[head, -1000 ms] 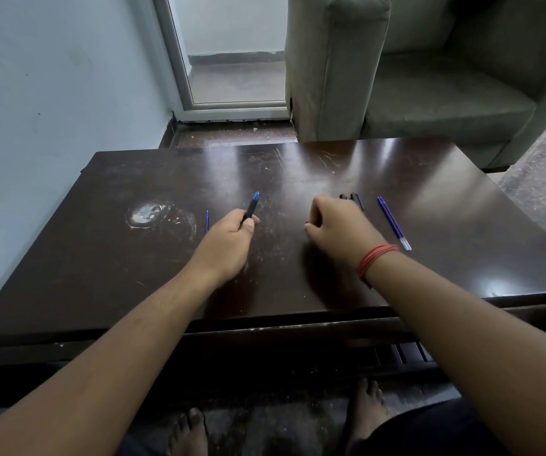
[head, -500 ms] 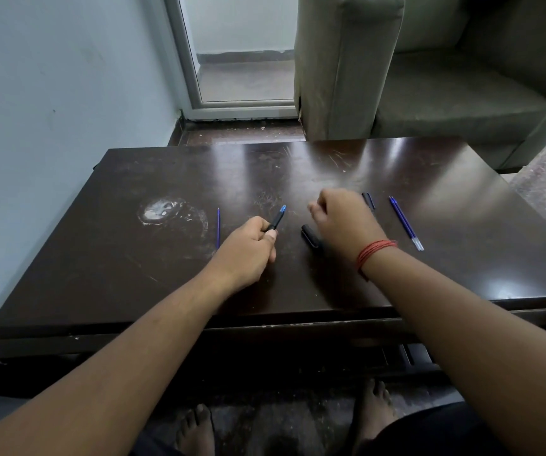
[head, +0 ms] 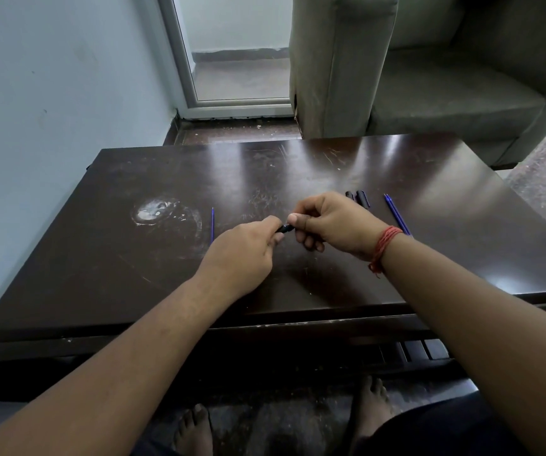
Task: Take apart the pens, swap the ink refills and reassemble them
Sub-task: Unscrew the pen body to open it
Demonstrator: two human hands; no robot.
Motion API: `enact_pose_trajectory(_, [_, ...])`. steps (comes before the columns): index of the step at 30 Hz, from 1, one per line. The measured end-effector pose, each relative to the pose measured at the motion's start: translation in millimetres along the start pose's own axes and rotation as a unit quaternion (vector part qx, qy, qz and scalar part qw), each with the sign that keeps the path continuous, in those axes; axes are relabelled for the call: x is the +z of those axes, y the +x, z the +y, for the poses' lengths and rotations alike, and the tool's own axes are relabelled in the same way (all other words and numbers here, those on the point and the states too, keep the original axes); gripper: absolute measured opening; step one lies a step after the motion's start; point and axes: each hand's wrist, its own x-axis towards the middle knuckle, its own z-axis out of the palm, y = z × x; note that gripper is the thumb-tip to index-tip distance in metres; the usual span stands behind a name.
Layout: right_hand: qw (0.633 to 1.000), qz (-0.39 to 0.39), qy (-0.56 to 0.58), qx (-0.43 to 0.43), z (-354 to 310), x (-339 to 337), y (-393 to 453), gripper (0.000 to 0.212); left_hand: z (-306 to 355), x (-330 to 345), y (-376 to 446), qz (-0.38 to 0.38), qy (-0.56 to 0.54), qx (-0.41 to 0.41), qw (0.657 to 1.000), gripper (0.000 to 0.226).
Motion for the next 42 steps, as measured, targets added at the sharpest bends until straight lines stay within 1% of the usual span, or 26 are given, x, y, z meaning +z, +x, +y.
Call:
enact_pose_trajectory(2, [0.999, 0.02, -0.035, -0.021, -2, 0, 1, 0.017, -1, -1, 3, -0.001, -0.037, -0.012, 0.999, 0.015])
enact_pose_trajectory(6, [0.99, 0.065, -0.094, -0.079, -7, -1, 5, 0.012, 4, -7, 6, -0.018, -0.175, -0.067, 0.982, 0.023])
enact_pose_trajectory(9, [0.99, 0.046, -0.085, -0.101, -8, -3, 3, 0.012, 6, -9, 5, -0.033, -0.219, -0.095, 0.971, 0.027])
enact_pose_trajectory(12, [0.991, 0.023, -0.07, -0.111, -6, -5, -1, 0.018, 5, -9, 6, -0.04, -0.21, -0.102, 0.972, 0.026])
enact_pose_trajectory(15, [0.99, 0.075, -0.096, -0.066, -7, -2, -4, 0.018, 6, -8, 6, -0.047, -0.196, -0.098, 0.975, 0.025])
enact_pose_trajectory(16, [0.99, 0.085, -0.103, -0.052, -8, -1, -4, 0.021, 6, -7, 5, -0.051, -0.196, -0.097, 0.974, 0.025])
enact_pose_trajectory(17, [0.99, 0.079, -0.105, -0.043, -9, 0, -5, 0.025, 6, -6, 6, -0.055, -0.196, -0.098, 0.974, 0.025])
enact_pose_trajectory(18, [0.992, 0.064, -0.1, -0.036, -10, 0, -5, 0.025, 6, -5, 5, -0.058, -0.194, -0.099, 0.974, 0.025])
enact_pose_trajectory(19, [0.994, 0.051, -0.089, -0.036, -10, 0, -5, 0.02, 5, -4, 5, -0.059, -0.192, -0.1, 0.974, 0.025])
enact_pose_trajectory(21, [0.995, 0.027, -0.078, -0.049, -10, -4, -6, 0.005, 3, -4, 6, -0.058, -0.19, -0.107, 0.974, 0.025])
enact_pose_trajectory(23, [0.996, 0.022, -0.063, -0.056, -9, -8, -6, 0.02, 1, -6, 6, -0.055, -0.186, -0.112, 0.975, 0.025])
enact_pose_trajectory(24, [0.997, 0.029, -0.042, -0.055, -10, -8, -6, 0.021, 1, -6, 6, -0.051, -0.185, -0.111, 0.975, 0.025])
enact_pose_trajectory(26, [0.998, 0.048, -0.019, -0.043, -11, -6, -7, 0.011, 1, -7, 6, -0.045, -0.183, -0.108, 0.976, 0.025])
enact_pose_trajectory(27, [0.997, 0.057, -0.03, -0.031, -10, -5, -6, 0.015, 1, -7, 6, -0.046, -0.182, -0.108, 0.976, 0.024])
enact_pose_trajectory(29, [0.997, 0.048, -0.057, -0.014, -10, -2, -6, 0.021, 3, -6, 5, -0.054, -0.181, -0.106, 0.976, 0.025])
enact_pose_trajectory(31, [0.998, 0.032, -0.043, -0.018, -9, -3, -7, 0.011, 4, -6, 5, -0.059, -0.181, -0.106, 0.976, 0.025])
enact_pose_trajectory(32, [0.999, 0.024, -0.031, -0.025, -10, -5, -7, 0.009, 3, -5, 5, -0.058, -0.183, -0.107, 0.976, 0.025])
enact_pose_trajectory(34, [0.999, 0.021, 0.009, -0.028, -10, -8, -6, 0.024, 3, -6, 5, -0.058, -0.184, -0.11, 0.975, 0.025])
enact_pose_trajectory(35, [0.999, 0.026, 0.033, -0.023, -10, -9, -6, 0.024, 3, -6, 5, -0.06, -0.182, -0.111, 0.975, 0.025])
enact_pose_trajectory(37, [0.998, 0.037, 0.051, -0.013, -9, -7, -6, 0.011, 3, -6, 5, -0.063, -0.179, -0.11, 0.976, 0.025])
enact_pose_trajectory(38, [0.998, 0.042, 0.038, -0.002, -9, -6, -6, 0.011, 3, -6, 4, -0.063, -0.178, -0.109, 0.976, 0.024])
enact_pose_trajectory(40, [0.999, 0.036, -0.007, 0.015, -10, -3, -7, 0.02, 3, -6, 4, -0.064, -0.179, -0.107, 0.976, 0.024])
enact_pose_trajectory(42, [0.999, 0.028, -0.013, 0.01, -11, -3, -6, 0.014, 4, -5, 4, -0.069, -0.178, -0.103, 0.976, 0.024])
